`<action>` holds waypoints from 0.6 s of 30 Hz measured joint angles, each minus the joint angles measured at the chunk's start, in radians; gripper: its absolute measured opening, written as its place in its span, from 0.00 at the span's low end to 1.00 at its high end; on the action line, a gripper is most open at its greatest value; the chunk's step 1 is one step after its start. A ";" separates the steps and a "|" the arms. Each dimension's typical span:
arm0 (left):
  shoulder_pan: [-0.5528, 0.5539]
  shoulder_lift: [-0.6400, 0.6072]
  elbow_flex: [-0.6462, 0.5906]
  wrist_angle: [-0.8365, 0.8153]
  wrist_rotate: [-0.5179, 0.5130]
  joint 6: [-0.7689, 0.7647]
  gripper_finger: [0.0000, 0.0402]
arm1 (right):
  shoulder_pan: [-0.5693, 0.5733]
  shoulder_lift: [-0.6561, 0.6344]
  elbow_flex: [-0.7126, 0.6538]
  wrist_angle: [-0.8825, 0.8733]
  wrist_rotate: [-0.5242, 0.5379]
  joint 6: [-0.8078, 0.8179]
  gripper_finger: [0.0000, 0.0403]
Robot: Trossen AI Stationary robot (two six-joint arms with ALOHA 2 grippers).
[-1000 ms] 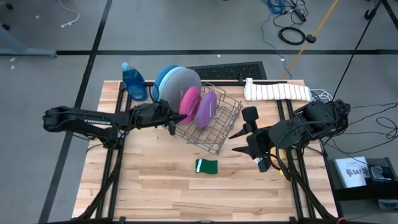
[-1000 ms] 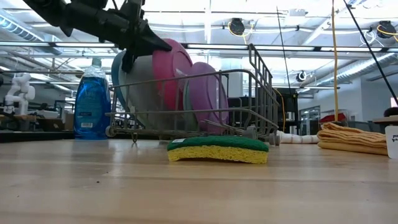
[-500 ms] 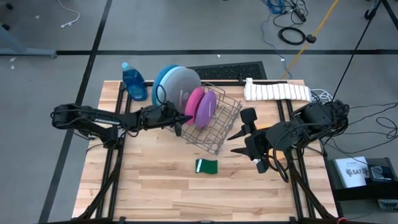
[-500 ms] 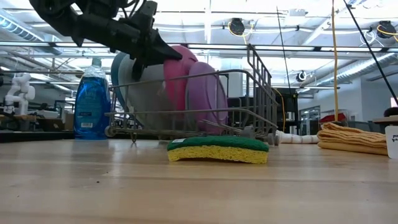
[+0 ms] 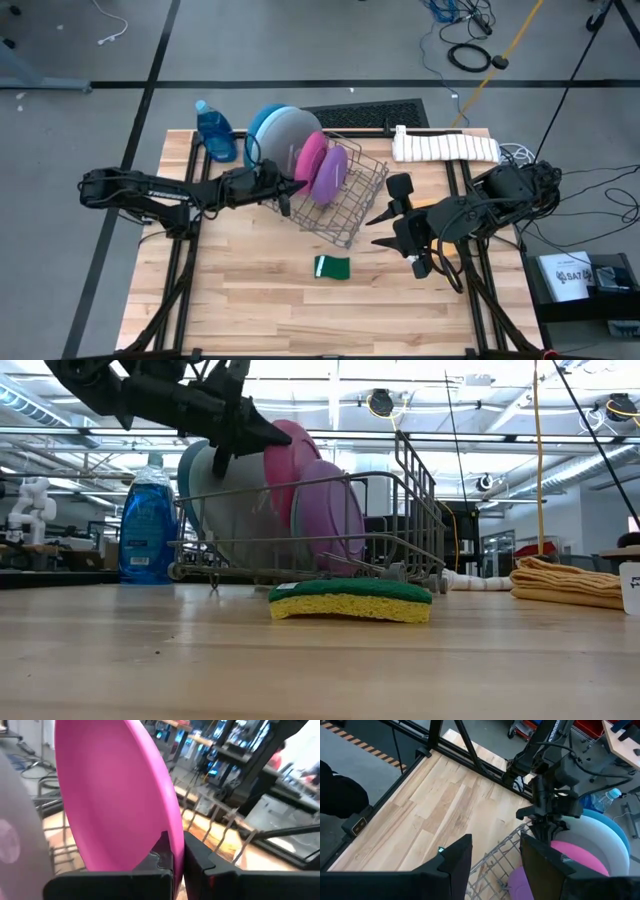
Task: Sort dishes
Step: Put the pink plate in the dish rack
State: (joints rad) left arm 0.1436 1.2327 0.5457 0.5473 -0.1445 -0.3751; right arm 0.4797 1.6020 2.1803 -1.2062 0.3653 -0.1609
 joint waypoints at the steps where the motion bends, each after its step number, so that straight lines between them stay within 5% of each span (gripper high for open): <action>1: 0.000 0.000 0.000 -0.020 -0.008 0.005 0.02 | 0.000 0.000 0.000 -0.001 0.000 -0.001 0.40; 18: 0.000 0.010 0.000 -0.121 -0.073 0.022 0.03 | 0.000 0.003 0.000 0.012 0.000 -0.007 0.40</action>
State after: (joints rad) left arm 0.1432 1.2432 0.5461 0.4260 -0.2176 -0.3531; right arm 0.4797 1.6054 2.1803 -1.1942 0.3656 -0.1680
